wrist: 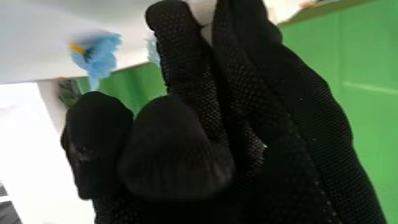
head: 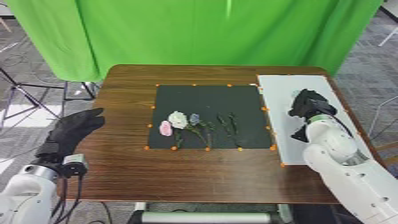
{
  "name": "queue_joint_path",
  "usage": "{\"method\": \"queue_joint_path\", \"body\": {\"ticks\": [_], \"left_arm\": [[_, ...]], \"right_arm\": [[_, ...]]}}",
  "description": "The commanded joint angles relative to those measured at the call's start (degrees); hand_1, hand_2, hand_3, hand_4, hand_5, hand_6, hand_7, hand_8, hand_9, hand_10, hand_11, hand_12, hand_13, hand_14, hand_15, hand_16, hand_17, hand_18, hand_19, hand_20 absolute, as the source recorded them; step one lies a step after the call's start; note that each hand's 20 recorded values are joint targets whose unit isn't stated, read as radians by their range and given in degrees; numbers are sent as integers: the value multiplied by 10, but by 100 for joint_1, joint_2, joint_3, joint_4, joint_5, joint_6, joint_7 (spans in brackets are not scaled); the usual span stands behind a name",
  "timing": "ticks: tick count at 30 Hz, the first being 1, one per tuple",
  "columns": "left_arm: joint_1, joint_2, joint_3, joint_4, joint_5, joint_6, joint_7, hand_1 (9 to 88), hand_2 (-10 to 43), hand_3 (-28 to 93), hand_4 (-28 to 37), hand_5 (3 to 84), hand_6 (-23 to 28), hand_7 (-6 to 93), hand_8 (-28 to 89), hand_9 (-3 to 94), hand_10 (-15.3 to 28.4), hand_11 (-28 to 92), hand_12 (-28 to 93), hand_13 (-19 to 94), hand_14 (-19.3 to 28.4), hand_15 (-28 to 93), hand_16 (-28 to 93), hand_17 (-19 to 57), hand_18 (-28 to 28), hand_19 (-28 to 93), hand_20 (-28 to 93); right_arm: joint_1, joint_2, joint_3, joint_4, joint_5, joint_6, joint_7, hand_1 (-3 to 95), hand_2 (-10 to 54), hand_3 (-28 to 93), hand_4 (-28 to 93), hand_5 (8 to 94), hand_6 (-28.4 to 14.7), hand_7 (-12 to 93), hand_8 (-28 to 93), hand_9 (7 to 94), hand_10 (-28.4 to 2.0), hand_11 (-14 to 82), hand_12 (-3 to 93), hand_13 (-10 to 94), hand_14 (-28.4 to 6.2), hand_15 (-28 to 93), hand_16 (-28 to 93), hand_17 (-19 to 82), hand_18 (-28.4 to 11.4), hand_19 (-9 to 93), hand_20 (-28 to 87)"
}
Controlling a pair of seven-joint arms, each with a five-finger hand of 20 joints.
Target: Arrange flowers
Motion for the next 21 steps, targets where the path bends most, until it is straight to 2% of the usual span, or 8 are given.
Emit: {"method": "queue_joint_path", "body": {"ticks": [1, 4, 9, 21], "left_arm": [[49, -15, -59, -27, 14, -36, -35, 296, 54, 618, -203, 459, 17, 140, -81, 450, 141, 218, 115, 344, 179, 154, 2, 19, 120, 96, 127], [80, -18, -75, -48, 5, -26, -46, 297, 55, 617, -204, 459, 17, 140, -81, 451, 141, 217, 115, 345, 180, 155, 3, 18, 120, 97, 127], [32, -22, -26, -18, 17, -47, -54, 296, 55, 617, -204, 458, 20, 139, -81, 450, 140, 217, 116, 345, 180, 155, 2, 18, 120, 98, 127], [-76, 11, 31, 13, 30, -66, -65, 296, 56, 616, -202, 458, 20, 139, -80, 451, 140, 217, 116, 344, 180, 154, 3, 17, 121, 99, 126]], "right_arm": [[76, 264, 10, -581, -44, 492, -114, 663, -95, 530, -187, 802, -1, 172, 51, 898, -117, 37, 308, 937, 0, 650, 241, 670, -142, 932, 575], [175, 265, -65, -972, 127, 432, -164, 661, -95, 534, -187, 805, 0, 171, 49, 901, -118, 37, 310, 937, 1, 652, 239, 671, -141, 932, 576], [508, 9, -590, -1331, 331, 286, -446, 659, -95, 537, -186, 807, 0, 171, 48, 902, -119, 35, 310, 937, 1, 653, 238, 672, -140, 932, 579], [1321, -1009, -1783, -815, 307, -77, -893, 650, -95, 542, -189, 806, 3, 173, 48, 899, -116, 33, 310, 937, 1, 650, 243, 671, -138, 932, 583]]}}
